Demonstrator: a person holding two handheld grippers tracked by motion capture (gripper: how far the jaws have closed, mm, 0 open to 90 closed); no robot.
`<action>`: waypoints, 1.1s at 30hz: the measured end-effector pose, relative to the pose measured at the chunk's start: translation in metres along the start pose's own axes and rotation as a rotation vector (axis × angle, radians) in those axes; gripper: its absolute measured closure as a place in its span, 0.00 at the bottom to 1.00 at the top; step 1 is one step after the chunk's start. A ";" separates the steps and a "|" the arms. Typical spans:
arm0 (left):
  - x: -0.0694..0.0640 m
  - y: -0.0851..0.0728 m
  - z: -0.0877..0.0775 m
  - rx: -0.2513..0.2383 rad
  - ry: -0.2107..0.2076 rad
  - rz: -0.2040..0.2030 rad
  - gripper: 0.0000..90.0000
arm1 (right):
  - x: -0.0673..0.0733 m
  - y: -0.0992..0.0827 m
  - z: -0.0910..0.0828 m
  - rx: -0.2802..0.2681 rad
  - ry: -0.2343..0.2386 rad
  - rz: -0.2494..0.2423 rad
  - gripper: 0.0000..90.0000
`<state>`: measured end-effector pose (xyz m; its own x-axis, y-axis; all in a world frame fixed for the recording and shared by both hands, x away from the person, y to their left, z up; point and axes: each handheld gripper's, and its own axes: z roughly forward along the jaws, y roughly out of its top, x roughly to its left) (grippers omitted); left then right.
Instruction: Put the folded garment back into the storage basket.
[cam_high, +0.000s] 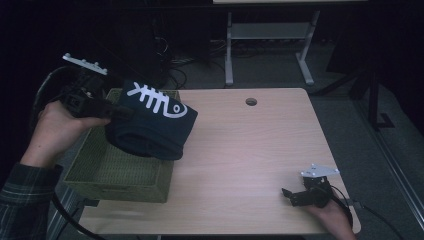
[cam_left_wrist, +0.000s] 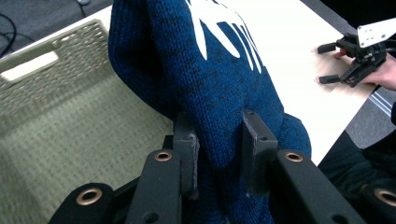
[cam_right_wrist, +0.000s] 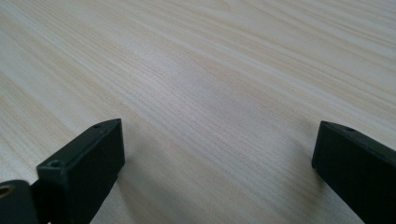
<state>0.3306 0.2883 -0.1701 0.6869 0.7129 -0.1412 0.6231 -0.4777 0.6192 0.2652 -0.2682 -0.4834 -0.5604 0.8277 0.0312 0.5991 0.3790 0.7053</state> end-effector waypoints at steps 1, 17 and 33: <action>0.002 -0.002 -0.001 -0.002 0.002 -0.006 0.79 | 0.000 0.000 0.000 0.000 0.000 -0.001 0.02; 0.044 -0.040 -0.004 -0.009 0.041 -0.133 0.79 | 0.000 0.000 0.000 0.000 -0.002 0.006 0.02; 0.075 -0.071 0.021 0.030 0.057 -0.221 0.79 | 0.000 0.000 0.000 0.001 -0.002 0.004 0.02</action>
<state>0.3452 0.3653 -0.2408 0.5106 0.8296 -0.2261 0.7676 -0.3213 0.5546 0.2653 -0.2681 -0.4833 -0.5567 0.8300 0.0330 0.6019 0.3757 0.7047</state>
